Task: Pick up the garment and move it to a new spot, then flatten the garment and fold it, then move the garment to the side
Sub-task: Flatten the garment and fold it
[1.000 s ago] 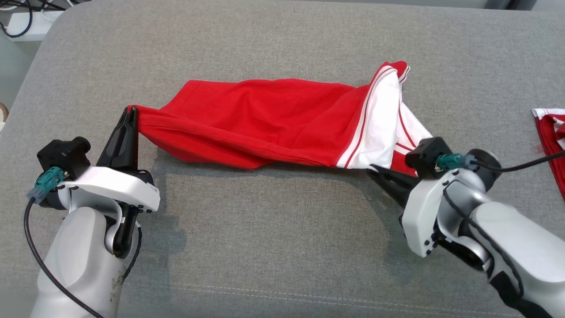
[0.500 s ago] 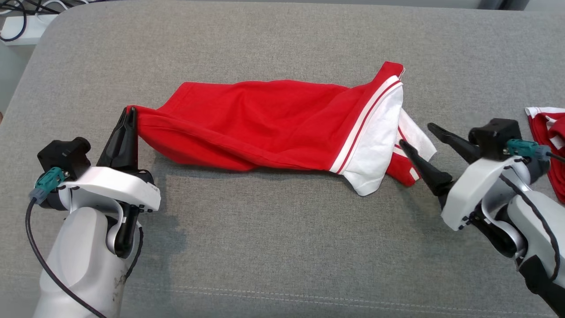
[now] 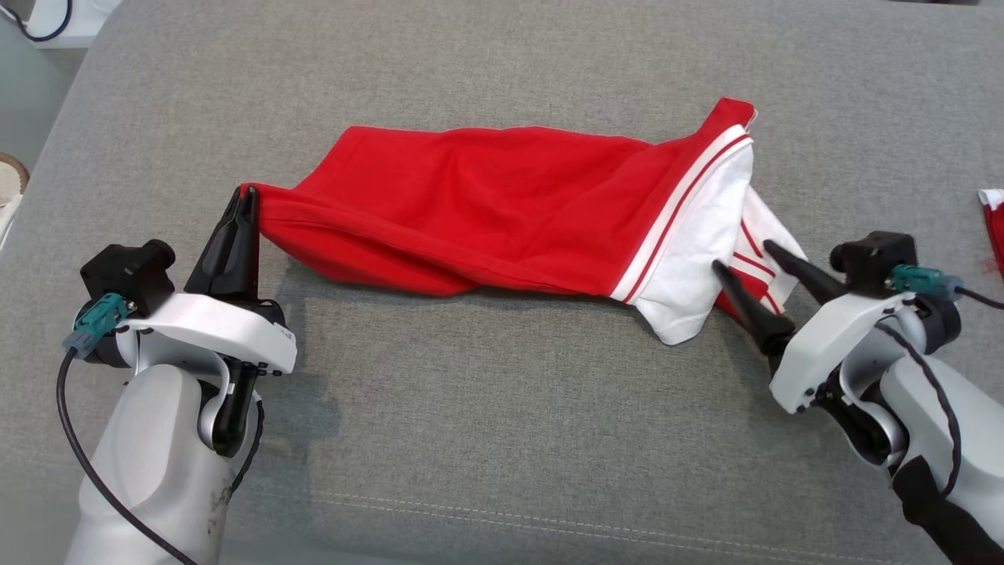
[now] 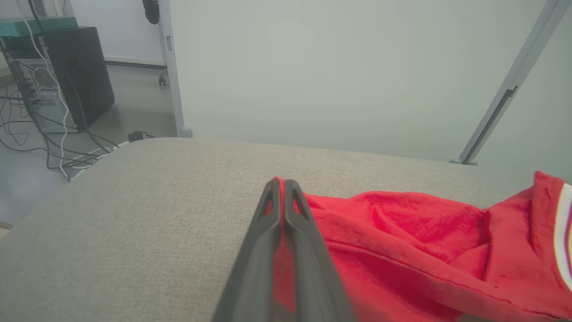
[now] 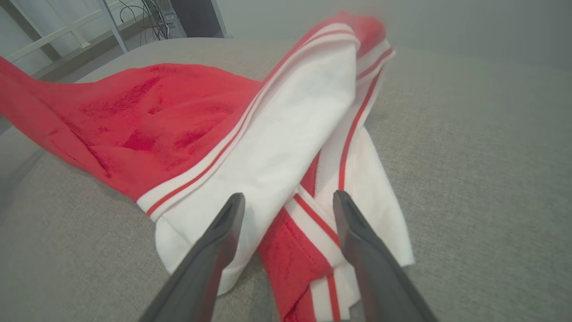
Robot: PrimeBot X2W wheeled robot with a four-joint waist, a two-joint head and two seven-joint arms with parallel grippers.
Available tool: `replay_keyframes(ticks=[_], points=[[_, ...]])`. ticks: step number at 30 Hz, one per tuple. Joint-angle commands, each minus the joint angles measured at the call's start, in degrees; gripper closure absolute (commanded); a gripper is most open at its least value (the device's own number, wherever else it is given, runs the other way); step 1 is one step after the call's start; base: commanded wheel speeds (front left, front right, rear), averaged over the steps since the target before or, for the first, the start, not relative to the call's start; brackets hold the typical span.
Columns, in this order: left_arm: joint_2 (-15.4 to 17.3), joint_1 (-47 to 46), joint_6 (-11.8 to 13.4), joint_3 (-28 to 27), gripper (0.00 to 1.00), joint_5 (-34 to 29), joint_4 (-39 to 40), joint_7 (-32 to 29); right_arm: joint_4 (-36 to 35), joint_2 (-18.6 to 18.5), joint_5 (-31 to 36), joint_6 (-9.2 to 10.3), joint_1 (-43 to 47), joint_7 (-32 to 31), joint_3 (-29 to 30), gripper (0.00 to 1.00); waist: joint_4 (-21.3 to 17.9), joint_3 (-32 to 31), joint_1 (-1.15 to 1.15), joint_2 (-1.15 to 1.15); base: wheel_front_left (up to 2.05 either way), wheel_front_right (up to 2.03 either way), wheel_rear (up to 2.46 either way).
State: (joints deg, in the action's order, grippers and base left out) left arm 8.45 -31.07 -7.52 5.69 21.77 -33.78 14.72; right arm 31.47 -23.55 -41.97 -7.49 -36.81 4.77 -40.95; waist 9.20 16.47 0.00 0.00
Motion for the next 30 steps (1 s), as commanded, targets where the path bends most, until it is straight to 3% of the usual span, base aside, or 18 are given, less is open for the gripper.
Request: replay_keyframes(ticks=[1, 5, 7, 9, 10, 12, 13, 22, 30], points=[[2.2, -2.0, 0.0, -1.6, 1.0, 0.3, 1.6, 0.3, -0.1, -0.1, -0.5, 0.0, -0.5, 1.1, 0.5, 0.0, 0.3, 0.2, 0.0, 0.0, 0.0, 0.0, 0.0], [2.3, -2.3, 0.0, -1.4, 1.0, 0.6, 1.7, 0.3, 2.9, 1.8, -1.2, 0.0, -2.3, 1.7, 0.1, 0.0, 1.2, 0.7, 0.0, 0.0, 0.0, 0.0, 0.0], [2.3, -2.3, 0.0, -1.5, 1.0, 0.5, 1.7, 0.3, 3.4, 2.6, -1.9, 0.0, -3.1, 1.7, -0.7, 0.13, 1.4, 0.9, 0.0, 0.0, 0.0, 0.0, 0.0], [2.2, -2.4, 0.0, -1.5, 1.0, 0.5, 1.6, 0.3, 4.0, 3.2, -2.5, 0.0, -4.1, 1.7, -1.6, 0.19, 1.6, 1.0, 0.0, 0.0, 0.0, 0.0, 0.0], [2.2, -2.5, 0.0, -1.5, 1.0, 0.5, 1.6, 0.3, 4.3, 3.5, -2.8, 0.0, -4.5, 1.8, -1.9, 0.3, 1.6, 1.0, 0.0, 0.0, 0.0, 0.0, 0.0], [2.2, -2.5, 0.0, -1.5, 1.0, 0.5, 1.6, 0.3, 5.1, 3.6, -3.0, 0.0, -5.3, 2.0, -2.9, 0.86, 1.7, 1.1, 0.0, 0.0, 0.0, 0.0, 0.0], [2.2, -2.6, 0.0, -1.4, 1.0, 0.5, 1.6, 0.3, 5.2, 3.7, -3.4, 0.0, -5.7, 2.3, -3.2, 1.0, 1.7, 1.0, 0.0, 0.0, 0.0, 0.0, 0.0], [3.0, -2.5, 0.0, -1.7, 1.0, 0.7, 2.0, 0.3, 3.5, 2.5, -6.9, 0.0, -7.6, 7.5, -3.1, 1.0, 0.7, -0.3, 0.0, 0.0, 0.0, 0.0, 0.0], [4.9, -2.6, 0.0, -1.2, 1.0, 0.1, 3.6, 0.3, -4.9, -0.9, -10.4, 0.0, -8.3, 9.9, 1.7, 1.0, -1.5, -3.7, 0.0, 0.0, 0.0, 0.0, 0.0]])
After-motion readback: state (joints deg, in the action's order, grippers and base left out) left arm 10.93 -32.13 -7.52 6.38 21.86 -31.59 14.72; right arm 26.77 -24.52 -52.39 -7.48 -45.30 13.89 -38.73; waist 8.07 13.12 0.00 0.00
